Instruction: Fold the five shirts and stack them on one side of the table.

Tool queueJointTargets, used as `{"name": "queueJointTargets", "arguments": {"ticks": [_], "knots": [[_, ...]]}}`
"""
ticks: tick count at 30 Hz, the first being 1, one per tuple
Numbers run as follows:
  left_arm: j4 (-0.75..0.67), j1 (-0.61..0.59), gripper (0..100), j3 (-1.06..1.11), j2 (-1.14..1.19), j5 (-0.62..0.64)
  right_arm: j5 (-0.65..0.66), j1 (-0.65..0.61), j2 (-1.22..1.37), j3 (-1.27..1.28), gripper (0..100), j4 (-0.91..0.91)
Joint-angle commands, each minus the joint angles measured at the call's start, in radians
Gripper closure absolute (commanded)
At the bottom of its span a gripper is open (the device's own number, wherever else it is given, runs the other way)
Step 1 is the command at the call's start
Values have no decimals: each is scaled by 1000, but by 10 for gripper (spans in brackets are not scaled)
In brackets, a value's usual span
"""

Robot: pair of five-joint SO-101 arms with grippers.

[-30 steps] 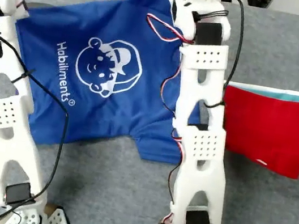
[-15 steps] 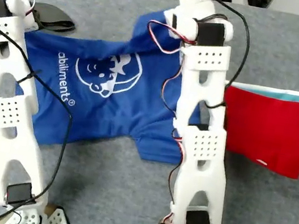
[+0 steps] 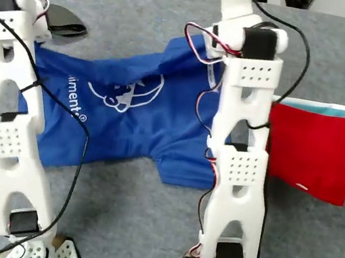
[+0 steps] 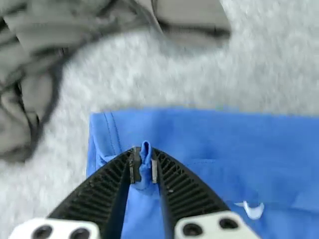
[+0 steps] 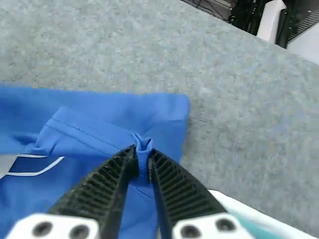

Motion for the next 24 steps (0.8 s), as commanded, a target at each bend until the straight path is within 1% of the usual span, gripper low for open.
{"name": "queueJointTargets", "arguments": {"ticks": [1,5,10,13,19,22,24], "knots": [[-32,18,981,318,-255,-5,48,16,-111,-25,997,18],[-187,-32,981,626,-415,-6,54,10,-186,67,997,23],[-339,-48,981,954,-538,-37,78,-8,-378,440,997,17],[-402,-83,981,1026,-581,-38,106,-18,-479,638,997,-35],[-408,-97,981,1092,-584,-68,124,1,-604,967,997,-192],[-454,-120,981,1172,-590,-71,123,5,-680,1122,997,-267],[-476,-123,981,1221,-595,-103,124,5,-742,1227,997,-322]]}}
